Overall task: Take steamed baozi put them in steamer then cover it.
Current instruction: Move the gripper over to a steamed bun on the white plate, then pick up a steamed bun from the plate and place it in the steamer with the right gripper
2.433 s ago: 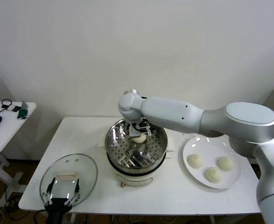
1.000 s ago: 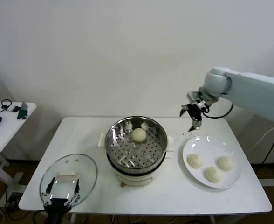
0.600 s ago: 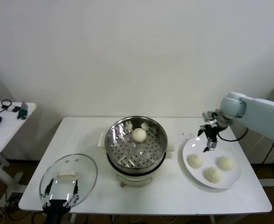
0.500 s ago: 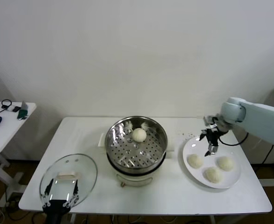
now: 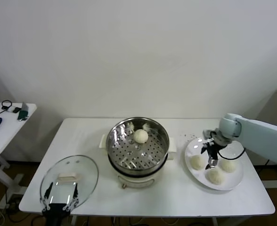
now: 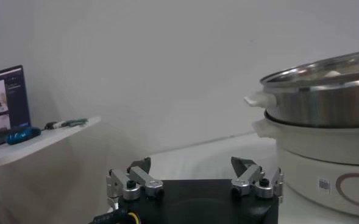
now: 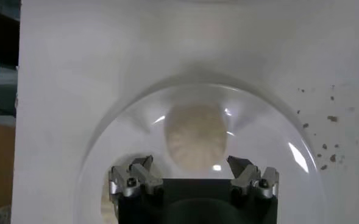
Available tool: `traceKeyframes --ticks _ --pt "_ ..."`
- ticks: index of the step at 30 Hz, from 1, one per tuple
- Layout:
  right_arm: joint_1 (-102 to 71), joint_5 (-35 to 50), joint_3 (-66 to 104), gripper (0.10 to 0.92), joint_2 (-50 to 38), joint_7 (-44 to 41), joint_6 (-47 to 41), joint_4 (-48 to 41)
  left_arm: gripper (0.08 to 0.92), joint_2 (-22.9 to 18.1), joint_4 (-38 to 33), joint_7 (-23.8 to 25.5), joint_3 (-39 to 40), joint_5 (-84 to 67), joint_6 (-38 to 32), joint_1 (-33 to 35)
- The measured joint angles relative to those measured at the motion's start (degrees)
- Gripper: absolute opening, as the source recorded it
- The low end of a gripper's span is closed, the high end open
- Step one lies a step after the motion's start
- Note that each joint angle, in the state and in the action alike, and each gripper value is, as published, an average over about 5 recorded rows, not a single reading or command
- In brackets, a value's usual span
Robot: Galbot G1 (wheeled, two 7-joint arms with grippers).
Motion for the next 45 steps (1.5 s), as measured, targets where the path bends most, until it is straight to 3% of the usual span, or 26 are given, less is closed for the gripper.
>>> traceKeyframes --ticks 17,30,45 --pt "-2.53 -1.91 1.12 0.815 3.67 -0.29 0.53 -4.04 0.823 0.04 0.11 0.15 -0.05 0.42 0.01 -0.26" --pt "-2.63 -1.55 1.33 0.684 4.21 -0.81 0.88 -5.05 0.823 0.12 0.16 0.16 -0.14 0.47 -0.02 -0.33" --pt "9.47 8.91 -4.72 0.679 4.25 -0.04 0.7 -3.44 0.823 0.25 -0.48 0.15 0.8 0.33 -0.09 -0.47"
